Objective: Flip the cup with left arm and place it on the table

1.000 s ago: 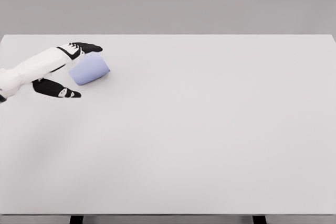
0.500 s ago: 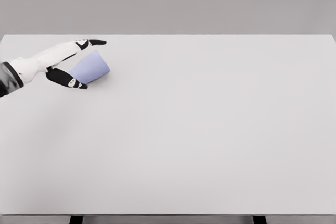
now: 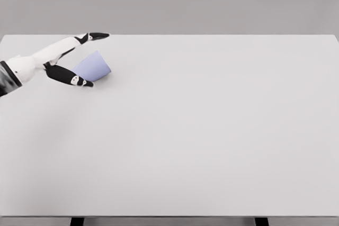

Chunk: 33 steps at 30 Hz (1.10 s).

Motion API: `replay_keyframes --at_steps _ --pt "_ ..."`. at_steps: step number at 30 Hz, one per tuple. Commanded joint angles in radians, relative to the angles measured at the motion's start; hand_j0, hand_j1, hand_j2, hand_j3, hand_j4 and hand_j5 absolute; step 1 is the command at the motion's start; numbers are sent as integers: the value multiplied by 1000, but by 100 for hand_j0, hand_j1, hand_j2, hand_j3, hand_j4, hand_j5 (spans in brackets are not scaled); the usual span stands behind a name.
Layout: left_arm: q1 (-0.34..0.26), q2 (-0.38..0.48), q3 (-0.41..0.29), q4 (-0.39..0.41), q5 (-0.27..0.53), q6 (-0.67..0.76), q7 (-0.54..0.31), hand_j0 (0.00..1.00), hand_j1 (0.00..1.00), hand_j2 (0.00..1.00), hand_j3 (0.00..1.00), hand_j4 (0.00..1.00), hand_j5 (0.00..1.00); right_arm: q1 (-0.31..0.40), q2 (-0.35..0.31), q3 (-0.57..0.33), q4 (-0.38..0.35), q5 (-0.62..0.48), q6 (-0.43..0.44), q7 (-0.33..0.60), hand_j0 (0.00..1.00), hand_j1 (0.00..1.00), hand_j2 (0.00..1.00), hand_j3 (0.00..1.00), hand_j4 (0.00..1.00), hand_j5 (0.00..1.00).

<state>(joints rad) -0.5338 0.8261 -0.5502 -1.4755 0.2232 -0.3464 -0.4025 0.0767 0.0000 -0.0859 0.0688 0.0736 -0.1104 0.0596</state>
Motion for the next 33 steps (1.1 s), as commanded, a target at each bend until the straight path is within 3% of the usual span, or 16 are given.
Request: replay_keyframes --at_steps 1,14,24,33 --pt "0 -4 -5 26 77 15 -1 100 100 100 100 100 100 0 0 0 0 0 0 0 100 100 100 100 100 100" --pt "-63 -67 -10 63 62 305 -1 100 100 100 100 100 100 0 0 0 0 0 0 0 100 100 100 100 100 100" --pt "-71 -79 -11 63 16 391 -38 100 100 100 100 100 100 0 0 0 -1 0 0 0 100 100 100 100 100 100" --pt "-89 -147 16 92 -48 405 -79 100 100 100 100 100 100 0 0 0 -1 0 0 0 100 100 100 100 100 100"
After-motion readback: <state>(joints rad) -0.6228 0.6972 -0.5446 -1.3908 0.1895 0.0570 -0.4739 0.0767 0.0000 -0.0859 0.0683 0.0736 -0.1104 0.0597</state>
